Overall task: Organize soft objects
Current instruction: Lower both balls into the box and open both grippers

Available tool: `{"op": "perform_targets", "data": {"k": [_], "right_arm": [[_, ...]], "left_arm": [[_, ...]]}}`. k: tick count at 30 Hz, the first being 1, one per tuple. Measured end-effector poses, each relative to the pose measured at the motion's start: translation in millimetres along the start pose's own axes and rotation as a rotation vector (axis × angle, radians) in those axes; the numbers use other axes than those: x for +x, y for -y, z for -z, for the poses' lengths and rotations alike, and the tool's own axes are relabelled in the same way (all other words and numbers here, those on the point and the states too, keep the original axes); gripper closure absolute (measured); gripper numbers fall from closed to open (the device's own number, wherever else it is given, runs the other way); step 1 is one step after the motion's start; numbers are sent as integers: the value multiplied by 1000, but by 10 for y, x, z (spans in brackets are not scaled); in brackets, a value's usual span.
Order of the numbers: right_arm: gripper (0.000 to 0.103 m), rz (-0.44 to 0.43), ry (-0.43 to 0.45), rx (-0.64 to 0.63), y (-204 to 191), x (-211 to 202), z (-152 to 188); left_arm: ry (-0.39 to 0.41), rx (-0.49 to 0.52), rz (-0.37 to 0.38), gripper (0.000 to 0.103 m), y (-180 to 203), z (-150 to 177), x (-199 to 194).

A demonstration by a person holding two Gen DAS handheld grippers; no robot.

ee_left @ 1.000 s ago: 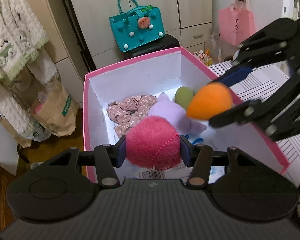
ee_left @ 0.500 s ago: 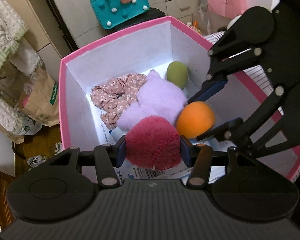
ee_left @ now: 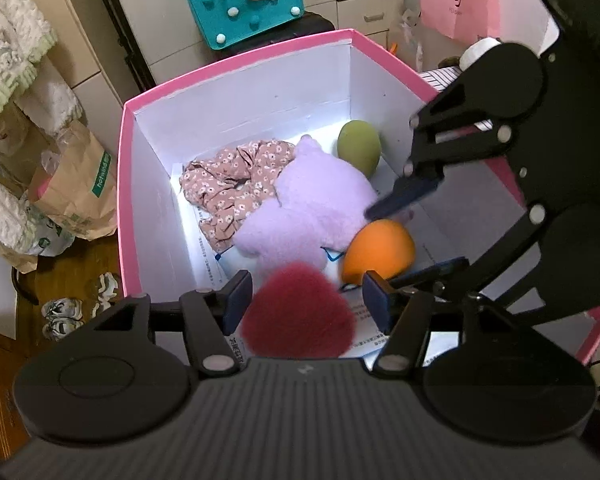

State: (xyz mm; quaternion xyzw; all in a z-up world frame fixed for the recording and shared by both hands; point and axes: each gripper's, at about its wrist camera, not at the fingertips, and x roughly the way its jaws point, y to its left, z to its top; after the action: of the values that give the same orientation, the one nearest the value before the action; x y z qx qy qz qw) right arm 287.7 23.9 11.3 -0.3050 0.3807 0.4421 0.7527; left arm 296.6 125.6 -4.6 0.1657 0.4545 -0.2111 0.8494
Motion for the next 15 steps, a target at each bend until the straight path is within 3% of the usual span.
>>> {"op": "perform_targets", "data": {"k": [5, 15], "right_arm": [[46, 7, 83, 78, 28, -326, 72], [44, -23, 246, 387, 170, -1147, 465]], "left_arm": [[46, -29, -14, 36, -3, 49, -207], [185, -115, -31, 35, 5, 177, -889]]}}
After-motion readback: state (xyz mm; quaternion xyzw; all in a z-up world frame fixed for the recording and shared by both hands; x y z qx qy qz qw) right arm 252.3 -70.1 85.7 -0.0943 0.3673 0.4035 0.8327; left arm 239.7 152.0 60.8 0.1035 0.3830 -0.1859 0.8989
